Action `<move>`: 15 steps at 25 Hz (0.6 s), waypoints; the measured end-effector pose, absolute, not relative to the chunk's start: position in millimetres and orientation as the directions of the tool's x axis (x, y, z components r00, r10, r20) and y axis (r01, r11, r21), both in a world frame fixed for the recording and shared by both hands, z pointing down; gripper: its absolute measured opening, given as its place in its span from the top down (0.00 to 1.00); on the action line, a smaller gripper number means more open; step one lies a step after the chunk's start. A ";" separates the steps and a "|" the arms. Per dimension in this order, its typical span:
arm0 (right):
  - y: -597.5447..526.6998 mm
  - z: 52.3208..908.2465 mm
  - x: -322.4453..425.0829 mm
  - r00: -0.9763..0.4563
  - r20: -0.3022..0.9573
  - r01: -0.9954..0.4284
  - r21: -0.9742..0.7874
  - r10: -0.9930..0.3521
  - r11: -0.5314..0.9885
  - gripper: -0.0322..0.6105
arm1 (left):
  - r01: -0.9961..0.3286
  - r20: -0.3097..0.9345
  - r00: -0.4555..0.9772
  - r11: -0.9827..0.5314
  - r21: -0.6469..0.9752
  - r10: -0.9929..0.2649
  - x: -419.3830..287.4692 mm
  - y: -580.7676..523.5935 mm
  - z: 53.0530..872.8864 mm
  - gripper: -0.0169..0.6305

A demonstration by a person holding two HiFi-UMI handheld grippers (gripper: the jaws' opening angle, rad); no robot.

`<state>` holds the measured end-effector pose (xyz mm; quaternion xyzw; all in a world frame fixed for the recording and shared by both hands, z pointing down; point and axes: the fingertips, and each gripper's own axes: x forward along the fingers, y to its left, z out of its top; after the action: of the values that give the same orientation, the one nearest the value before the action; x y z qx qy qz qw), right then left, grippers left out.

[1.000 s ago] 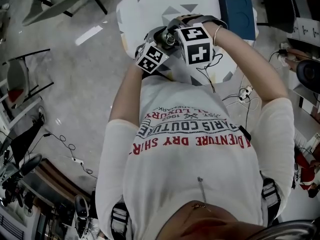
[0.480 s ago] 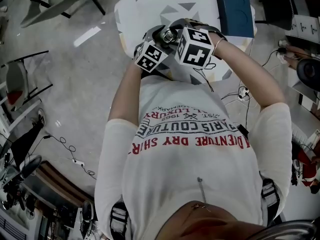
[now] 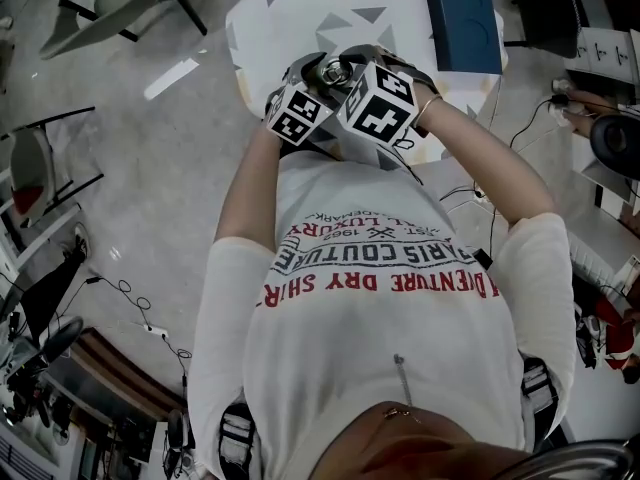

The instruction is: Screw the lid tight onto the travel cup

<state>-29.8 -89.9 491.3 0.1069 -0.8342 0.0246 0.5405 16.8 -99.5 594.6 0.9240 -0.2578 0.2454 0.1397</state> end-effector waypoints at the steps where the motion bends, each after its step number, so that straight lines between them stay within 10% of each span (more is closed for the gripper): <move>1: -87.7 491.3 -29.1 -0.402 0.907 -0.174 0.061 -0.127 0.983 0.58 | -0.545 0.526 0.747 -0.828 0.132 -0.407 17.0 -99.4 594.3 0.36; 15: -83.5 473.5 -30.3 -0.432 0.887 0.446 0.052 0.164 0.894 0.50 | -0.541 0.524 0.750 -0.830 0.136 -0.404 16.9 -99.5 592.6 0.36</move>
<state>-30.3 -83.5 473.5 -0.1826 -0.8343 -0.1408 0.5008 16.9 -99.5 592.6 0.9248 -0.2554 0.2442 0.1409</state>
